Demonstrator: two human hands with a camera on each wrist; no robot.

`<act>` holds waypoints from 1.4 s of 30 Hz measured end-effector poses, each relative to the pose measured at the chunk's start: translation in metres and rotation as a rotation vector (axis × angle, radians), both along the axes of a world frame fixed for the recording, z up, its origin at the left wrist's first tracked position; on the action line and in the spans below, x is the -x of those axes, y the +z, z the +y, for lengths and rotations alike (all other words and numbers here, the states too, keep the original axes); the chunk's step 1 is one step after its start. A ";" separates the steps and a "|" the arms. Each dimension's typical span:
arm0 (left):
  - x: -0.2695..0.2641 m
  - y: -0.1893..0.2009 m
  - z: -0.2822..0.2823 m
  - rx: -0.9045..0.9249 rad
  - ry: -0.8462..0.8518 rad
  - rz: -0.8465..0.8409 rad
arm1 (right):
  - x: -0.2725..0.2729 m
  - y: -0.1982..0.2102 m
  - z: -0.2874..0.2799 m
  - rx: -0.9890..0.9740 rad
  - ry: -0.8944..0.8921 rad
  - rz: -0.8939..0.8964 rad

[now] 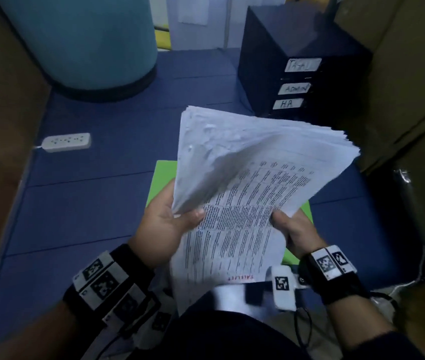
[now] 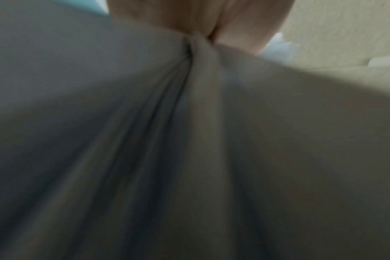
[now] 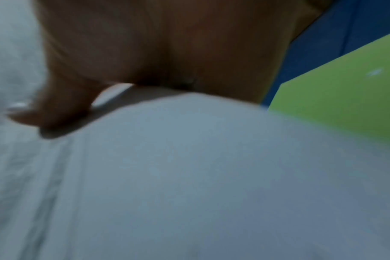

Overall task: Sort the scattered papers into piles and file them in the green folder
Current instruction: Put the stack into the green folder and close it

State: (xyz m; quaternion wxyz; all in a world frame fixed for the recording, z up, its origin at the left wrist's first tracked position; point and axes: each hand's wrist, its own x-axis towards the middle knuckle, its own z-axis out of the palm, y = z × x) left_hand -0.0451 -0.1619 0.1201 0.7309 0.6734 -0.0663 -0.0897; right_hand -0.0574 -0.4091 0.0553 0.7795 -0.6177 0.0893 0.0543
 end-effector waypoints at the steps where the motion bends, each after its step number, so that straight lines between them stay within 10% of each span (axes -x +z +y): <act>1: -0.005 -0.004 -0.010 0.013 -0.019 0.033 | 0.006 -0.003 -0.013 -0.010 -0.013 0.021; 11: -0.045 -0.133 -0.112 -0.280 0.010 0.415 | 0.010 -0.043 -0.100 0.460 -0.081 0.259; 20: -0.084 -0.133 -0.146 -0.182 -0.002 0.541 | -0.029 -0.056 -0.146 0.530 -0.106 0.340; 29: -0.089 -0.204 -0.137 -0.452 -0.111 0.520 | -0.032 -0.096 -0.135 0.772 -0.058 0.503; 42: -0.108 -0.133 -0.141 -0.202 -0.136 0.603 | -0.043 -0.091 -0.144 0.773 0.038 0.467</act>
